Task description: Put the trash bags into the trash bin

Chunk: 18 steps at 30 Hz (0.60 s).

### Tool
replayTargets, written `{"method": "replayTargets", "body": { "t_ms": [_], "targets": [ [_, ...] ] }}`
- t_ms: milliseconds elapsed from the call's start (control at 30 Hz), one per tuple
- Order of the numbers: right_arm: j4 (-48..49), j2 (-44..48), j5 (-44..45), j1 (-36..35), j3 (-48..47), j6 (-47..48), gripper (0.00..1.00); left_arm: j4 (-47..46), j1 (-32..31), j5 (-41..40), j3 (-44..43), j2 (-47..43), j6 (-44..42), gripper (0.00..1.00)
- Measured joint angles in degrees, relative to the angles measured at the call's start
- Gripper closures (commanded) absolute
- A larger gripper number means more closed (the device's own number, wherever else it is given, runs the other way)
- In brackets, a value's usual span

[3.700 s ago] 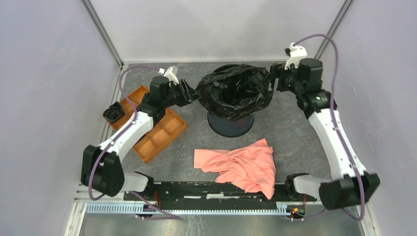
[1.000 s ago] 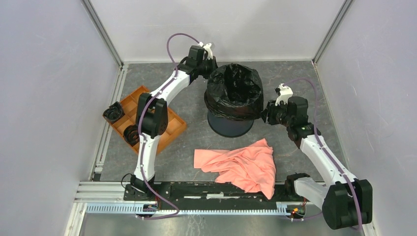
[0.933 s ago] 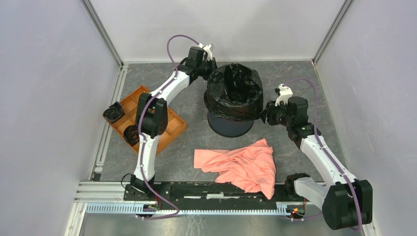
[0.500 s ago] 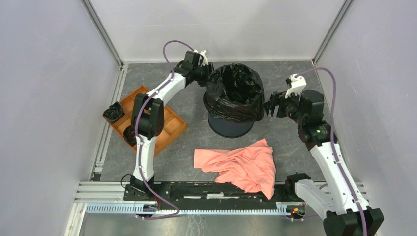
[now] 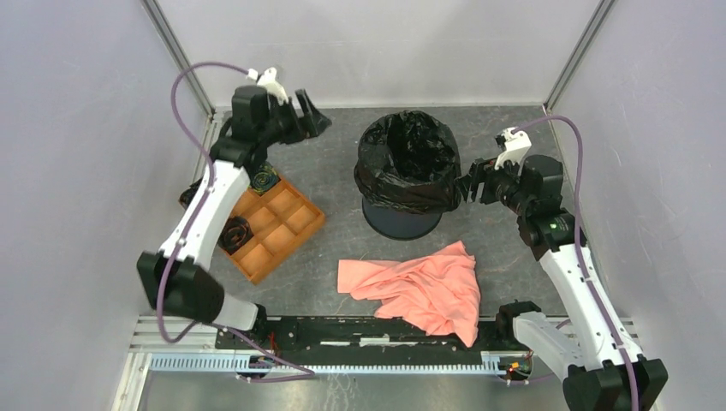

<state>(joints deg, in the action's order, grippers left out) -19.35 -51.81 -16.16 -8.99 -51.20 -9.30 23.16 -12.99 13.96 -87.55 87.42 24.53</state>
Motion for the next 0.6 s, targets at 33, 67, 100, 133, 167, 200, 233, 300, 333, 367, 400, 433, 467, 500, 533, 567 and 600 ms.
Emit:
{"method": "replayTargets", "body": {
  "t_ms": [33, 67, 100, 133, 167, 200, 233, 300, 333, 367, 400, 433, 467, 500, 533, 567, 600],
  "targets": [
    [0.02, 0.09, -0.13, 0.00, 0.63, 0.07, 0.37, -1.86, -0.11, 1.14, 5.18, -4.00, 1.07, 0.20],
    [0.07, 0.13, -0.20, 0.00, 1.07, 0.17, 0.41, -2.78, -0.28, 2.43, 9.44, -7.02, 2.29, 0.23],
    [0.17, 0.22, -0.22, 0.00, 1.64, 0.13, 0.44, -4.17, -0.39, 3.76, 13.81, -9.62, 3.63, 0.26],
    [0.24, 0.22, -0.24, 0.00, 2.21, 0.15, 0.48, -5.09, -0.50, 5.01, 17.40, -11.34, 5.11, 0.28],
    [0.35, 0.22, -0.28, 0.00, 2.62, 0.20, 0.50, -7.02, -0.63, 6.47, 21.62, -12.85, 7.13, 0.30],
    [0.50, 0.22, -0.31, 0.00, 3.17, 0.15, 0.51, -8.63, -0.66, 7.91, 25.51, -13.79, 9.27, 0.30],
    [0.68, 0.22, -0.31, 0.00, 3.67, 0.17, 0.51, -10.49, -0.72, 9.40, 29.14, -14.32, 11.72, 0.24],
    [1.77, 0.22, -0.28, 0.00, 5.11, 0.17, 0.52, -14.38, -0.74, 12.07, 34.93, -14.38, 16.48, 0.17],
    [2.27, 0.11, -0.26, 0.00, 5.84, 0.13, 0.52, -15.76, -0.74, 12.98, 36.96, -14.29, 18.40, 0.16],
    [2.71, -0.11, -0.24, 0.00, 6.54, 0.07, 0.52, -17.14, -0.79, 13.99, 38.49, -14.23, 20.41, 0.15],
    [3.39, -0.63, -0.28, 0.00, 7.26, -0.20, 0.52, -18.80, -0.96, 15.04, 39.32, -14.01, 22.12, 0.16],
    [3.91, -1.27, -0.37, 0.00, 7.63, -0.52, 0.53, -20.70, -1.18, 15.93, 39.71, -13.60, 23.69, 0.18],
    [4.72, -2.05, -0.57, 0.00, 7.96, -0.98, 0.53, -22.62, -1.42, 16.65, 39.76, -13.05, 24.94, 0.19],
    [5.42, -2.75, -0.81, 0.00, 8.13, -1.29, 0.53, -24.37, -1.66, 17.00, 39.76, -12.59, 25.97, 0.20],
    [6.54, -3.78, -1.25, 0.00, 8.37, -1.77, 0.53, -26.91, -2.01, 17.73, 39.82, -11.87, 27.45, 0.20],
    [7.37, -4.55, -1.51, 0.00, 8.52, -2.12, 0.53, -29.05, -2.34, 17.97, 40.00, -11.26, 28.63, 0.19],
    [8.31, -5.27, -1.79, 0.00, 8.76, -2.45, 0.53, -30.77, -2.64, 18.16, 40.30, -10.84, 29.57, 0.19]
  ]
}}
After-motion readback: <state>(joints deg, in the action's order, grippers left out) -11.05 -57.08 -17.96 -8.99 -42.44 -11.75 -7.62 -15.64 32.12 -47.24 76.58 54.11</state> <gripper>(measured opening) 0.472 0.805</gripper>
